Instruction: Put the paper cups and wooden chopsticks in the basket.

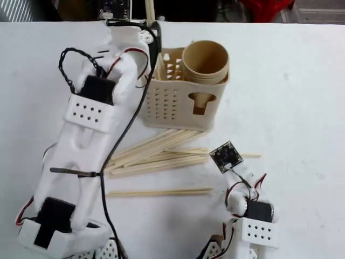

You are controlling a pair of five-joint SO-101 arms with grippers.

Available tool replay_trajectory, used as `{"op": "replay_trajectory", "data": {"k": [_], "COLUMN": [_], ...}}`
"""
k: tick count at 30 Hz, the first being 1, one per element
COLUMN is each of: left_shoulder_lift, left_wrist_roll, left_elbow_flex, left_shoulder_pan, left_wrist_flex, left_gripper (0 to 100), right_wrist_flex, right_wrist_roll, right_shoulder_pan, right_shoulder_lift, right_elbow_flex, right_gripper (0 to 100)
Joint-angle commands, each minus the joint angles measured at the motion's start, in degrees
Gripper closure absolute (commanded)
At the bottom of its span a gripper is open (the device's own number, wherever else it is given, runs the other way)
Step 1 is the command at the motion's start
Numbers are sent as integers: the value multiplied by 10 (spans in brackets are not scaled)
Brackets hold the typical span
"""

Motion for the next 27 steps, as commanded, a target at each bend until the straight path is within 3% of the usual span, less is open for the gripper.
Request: {"op": "replay_trajectory", "data": {"k": [1, 10, 17, 23, 27], "left_shoulder_lift": [-5, -5, 0, 0, 1], "left_wrist_roll": [8, 7, 8, 8, 8], "left_elbow_flex": [-33, -52, -121, 19, 172], "left_shoulder_pan": [-6, -23, -158, -271, -298], "left_wrist_flex": [2, 33, 153, 196, 164], "left_gripper": [906, 906, 906, 902, 902], "right_wrist_flex": [5, 5, 5, 3, -22], "right_wrist_roll": [8, 8, 8, 7, 7], "right_shoulder_pan": [2, 2, 3, 3, 4], "right_shoulder_lift": [-5, -5, -5, -5, -6], "right_elbow_flex": [-3, -3, -3, -2, -4], "right_gripper": [975, 975, 975, 975, 973]}}
